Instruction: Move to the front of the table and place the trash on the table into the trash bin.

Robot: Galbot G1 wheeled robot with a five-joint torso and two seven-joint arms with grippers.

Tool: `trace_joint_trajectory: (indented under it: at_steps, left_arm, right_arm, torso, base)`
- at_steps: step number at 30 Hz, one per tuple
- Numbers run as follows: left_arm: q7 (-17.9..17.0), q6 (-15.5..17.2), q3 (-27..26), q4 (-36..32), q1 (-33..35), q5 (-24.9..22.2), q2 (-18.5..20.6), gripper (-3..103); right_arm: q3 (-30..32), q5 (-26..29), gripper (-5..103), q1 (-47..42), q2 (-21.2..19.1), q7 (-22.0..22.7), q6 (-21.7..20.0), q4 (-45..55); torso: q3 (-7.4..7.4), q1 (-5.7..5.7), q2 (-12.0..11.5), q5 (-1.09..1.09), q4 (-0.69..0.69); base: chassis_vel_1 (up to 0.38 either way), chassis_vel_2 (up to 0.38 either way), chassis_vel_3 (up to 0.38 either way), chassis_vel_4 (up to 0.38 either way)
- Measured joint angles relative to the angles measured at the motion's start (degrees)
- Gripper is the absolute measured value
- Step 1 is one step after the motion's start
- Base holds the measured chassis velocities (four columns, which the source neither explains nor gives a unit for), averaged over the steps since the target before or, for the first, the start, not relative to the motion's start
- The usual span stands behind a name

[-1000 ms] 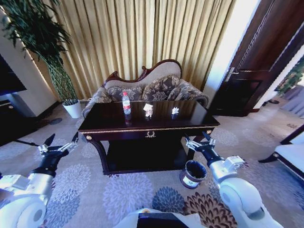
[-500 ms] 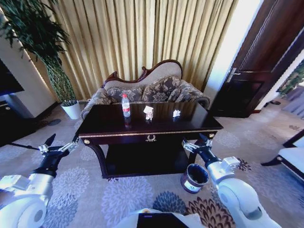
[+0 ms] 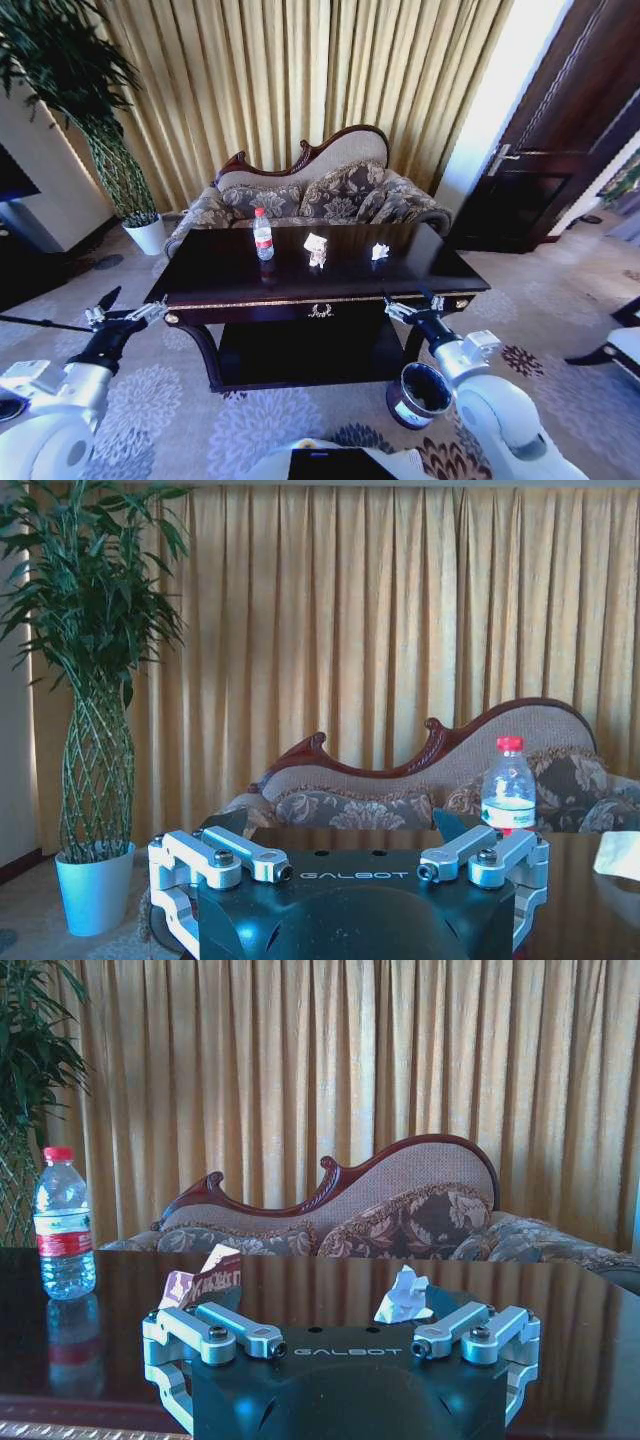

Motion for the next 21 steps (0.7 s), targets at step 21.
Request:
trace_joint_trajectory:
  at_steps: [21]
  left_arm:
    - [0.45,-0.66,-0.01,0.51,0.68,-0.46,0.31,100]
  right_arm:
    - [-2.45,8.07,100,8.26,-4.37,3.69,-2.04,-7.24]
  torso:
    - [-0.01,-0.03,0.01,0.01,0.01]
  base:
    - [-0.049,0.045,0.048,-0.052]
